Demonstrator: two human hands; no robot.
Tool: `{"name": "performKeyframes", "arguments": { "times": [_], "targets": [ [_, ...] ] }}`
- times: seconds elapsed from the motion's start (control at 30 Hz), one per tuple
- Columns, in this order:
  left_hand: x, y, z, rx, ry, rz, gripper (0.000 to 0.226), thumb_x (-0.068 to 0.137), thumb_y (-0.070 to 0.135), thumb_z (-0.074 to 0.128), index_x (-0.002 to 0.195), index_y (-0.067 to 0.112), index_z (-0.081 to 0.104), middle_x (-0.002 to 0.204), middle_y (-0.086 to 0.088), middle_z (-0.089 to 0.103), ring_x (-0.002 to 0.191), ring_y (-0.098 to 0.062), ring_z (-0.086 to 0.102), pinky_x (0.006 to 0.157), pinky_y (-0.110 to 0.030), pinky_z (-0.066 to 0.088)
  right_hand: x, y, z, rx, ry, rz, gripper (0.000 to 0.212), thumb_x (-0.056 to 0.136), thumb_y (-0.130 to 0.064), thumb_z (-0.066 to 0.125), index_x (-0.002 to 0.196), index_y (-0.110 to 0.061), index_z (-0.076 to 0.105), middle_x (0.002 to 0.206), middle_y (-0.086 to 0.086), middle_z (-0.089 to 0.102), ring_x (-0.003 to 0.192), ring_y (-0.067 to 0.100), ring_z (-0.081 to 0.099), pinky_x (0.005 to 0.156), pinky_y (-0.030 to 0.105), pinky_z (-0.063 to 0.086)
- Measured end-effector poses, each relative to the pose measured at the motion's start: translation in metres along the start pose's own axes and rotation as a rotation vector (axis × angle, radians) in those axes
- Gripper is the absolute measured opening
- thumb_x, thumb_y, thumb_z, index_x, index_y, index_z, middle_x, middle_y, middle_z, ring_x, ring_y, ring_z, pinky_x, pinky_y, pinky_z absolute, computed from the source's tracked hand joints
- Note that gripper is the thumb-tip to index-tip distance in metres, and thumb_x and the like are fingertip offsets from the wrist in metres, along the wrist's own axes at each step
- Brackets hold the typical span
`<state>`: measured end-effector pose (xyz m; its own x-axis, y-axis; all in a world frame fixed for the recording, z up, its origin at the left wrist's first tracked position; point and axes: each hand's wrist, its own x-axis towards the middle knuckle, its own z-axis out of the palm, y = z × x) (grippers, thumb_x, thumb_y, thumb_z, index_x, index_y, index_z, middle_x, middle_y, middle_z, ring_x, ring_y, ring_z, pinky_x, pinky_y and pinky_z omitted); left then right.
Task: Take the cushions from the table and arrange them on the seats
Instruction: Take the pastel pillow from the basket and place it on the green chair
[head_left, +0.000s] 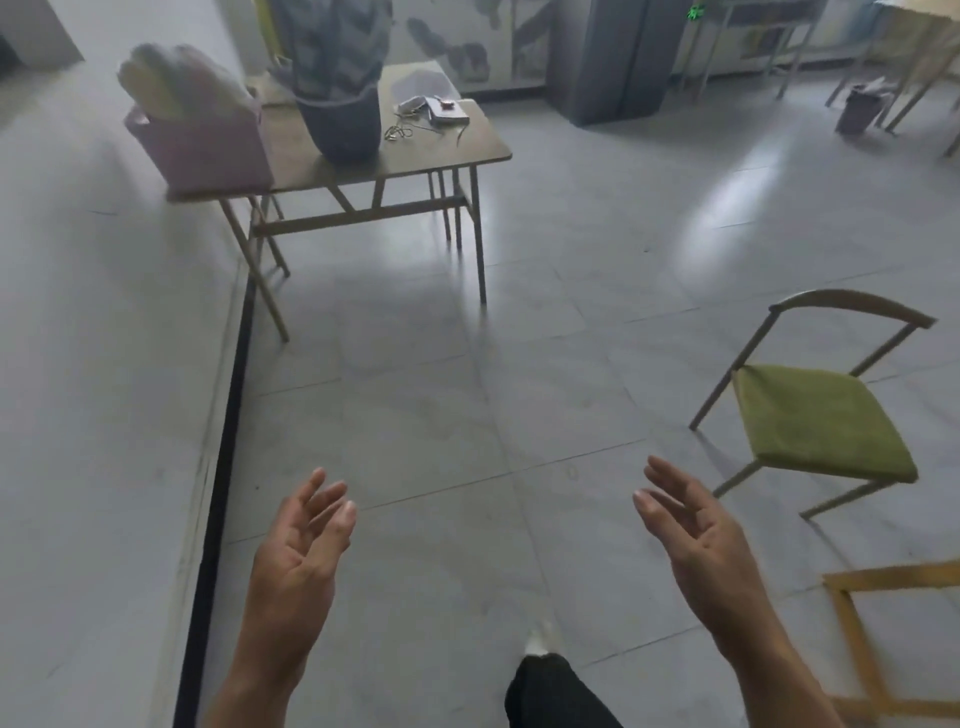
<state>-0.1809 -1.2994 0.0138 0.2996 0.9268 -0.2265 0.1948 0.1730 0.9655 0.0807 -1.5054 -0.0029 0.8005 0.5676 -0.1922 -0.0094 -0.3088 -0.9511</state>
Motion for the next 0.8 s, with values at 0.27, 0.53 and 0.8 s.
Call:
{"name": "performKeyframes", "arguments": {
  "times": [0.27,0.53,0.8],
  "targets": [
    [0.214,0.032,0.01,0.088,0.119,-0.038,0.047,0.098,0.01,0.063,0.139,0.029,0.051,0.127,0.01,0.065,0.118,-0.003,0.062,0.113,-0.053,0.046,0.222,-0.029,0.141,0.046,-0.127,0.044,0.039,0.095,-0.019,0.07,0.13,-0.034,0.06,0.131,-0.011,0.065,0.12,0.01,0.063,0.1,0.036,0.05],
    [0.394,0.122,-0.038,0.028,0.382,0.036,0.046,0.099,0.015,0.064,0.142,0.024,0.054,0.128,0.008,0.068,0.123,-0.014,0.063,0.113,-0.052,0.046,0.427,-0.177,0.305,-0.036,-0.444,-0.145,0.049,0.095,-0.022,0.069,0.142,-0.026,0.055,0.133,-0.008,0.063,0.12,0.008,0.063,0.096,0.028,0.05],
    [0.589,0.116,-0.071,-0.062,0.472,-0.068,0.077,0.075,0.054,0.078,0.144,0.028,0.053,0.13,0.009,0.068,0.118,0.001,0.064,0.113,-0.052,0.046,0.592,-0.214,0.476,-0.128,-0.522,-0.174,0.05,0.094,-0.022,0.07,0.142,-0.024,0.056,0.138,-0.002,0.063,0.12,0.013,0.064,0.089,0.024,0.05]
  ]
}}
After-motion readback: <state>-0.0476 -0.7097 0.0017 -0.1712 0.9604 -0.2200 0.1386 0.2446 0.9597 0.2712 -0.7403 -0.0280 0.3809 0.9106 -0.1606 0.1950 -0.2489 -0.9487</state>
